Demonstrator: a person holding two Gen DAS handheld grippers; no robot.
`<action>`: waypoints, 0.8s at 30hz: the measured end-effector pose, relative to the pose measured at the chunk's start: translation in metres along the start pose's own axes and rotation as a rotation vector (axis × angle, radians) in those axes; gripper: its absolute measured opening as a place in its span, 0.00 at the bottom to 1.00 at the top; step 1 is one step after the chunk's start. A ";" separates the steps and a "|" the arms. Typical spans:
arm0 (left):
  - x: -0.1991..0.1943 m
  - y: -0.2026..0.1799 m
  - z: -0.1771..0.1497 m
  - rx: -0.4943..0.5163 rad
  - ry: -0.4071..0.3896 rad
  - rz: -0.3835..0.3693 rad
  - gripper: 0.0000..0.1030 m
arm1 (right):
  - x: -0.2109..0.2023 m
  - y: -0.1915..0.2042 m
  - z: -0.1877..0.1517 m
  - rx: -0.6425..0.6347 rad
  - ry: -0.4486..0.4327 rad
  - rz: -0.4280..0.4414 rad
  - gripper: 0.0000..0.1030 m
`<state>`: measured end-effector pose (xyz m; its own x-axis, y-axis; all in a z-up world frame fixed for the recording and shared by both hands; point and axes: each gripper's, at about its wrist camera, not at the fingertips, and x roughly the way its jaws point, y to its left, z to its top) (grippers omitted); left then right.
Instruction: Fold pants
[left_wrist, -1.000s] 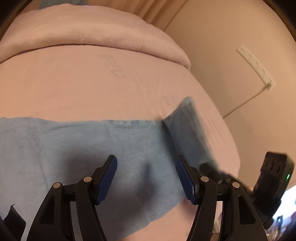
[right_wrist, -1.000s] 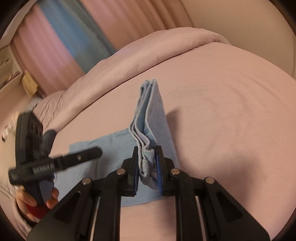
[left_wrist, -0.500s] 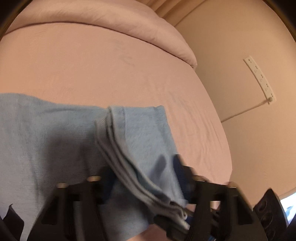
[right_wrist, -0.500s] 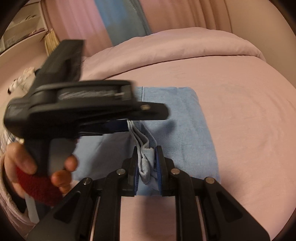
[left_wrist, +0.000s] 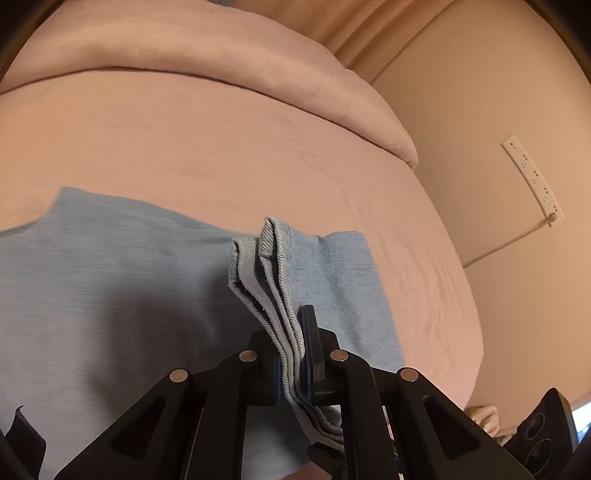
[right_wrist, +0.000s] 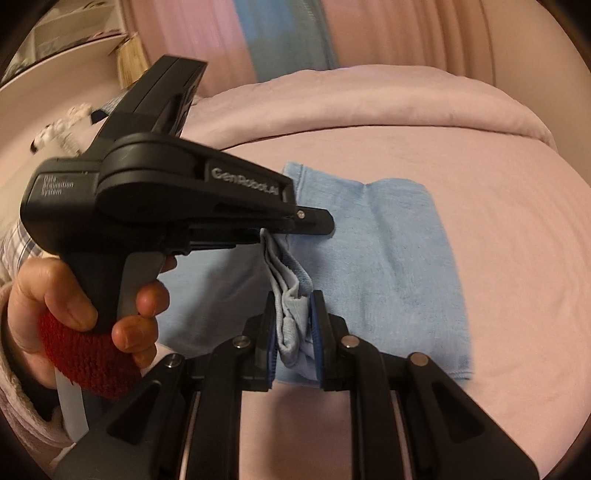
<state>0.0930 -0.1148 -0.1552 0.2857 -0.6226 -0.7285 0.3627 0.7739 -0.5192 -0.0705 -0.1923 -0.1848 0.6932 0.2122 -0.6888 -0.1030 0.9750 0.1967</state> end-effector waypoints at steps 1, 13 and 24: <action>-0.002 0.003 0.000 -0.001 -0.005 0.008 0.07 | 0.003 0.004 0.001 -0.008 0.002 0.009 0.16; -0.029 0.048 -0.001 -0.002 -0.047 0.137 0.07 | 0.043 0.057 0.019 -0.113 0.045 0.076 0.16; -0.013 0.061 -0.002 0.008 -0.013 0.183 0.07 | 0.060 0.062 0.019 -0.125 0.100 0.102 0.20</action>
<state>0.1092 -0.0594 -0.1779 0.3585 -0.4733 -0.8046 0.3111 0.8733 -0.3751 -0.0219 -0.1205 -0.2007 0.6011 0.3094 -0.7369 -0.2612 0.9474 0.1848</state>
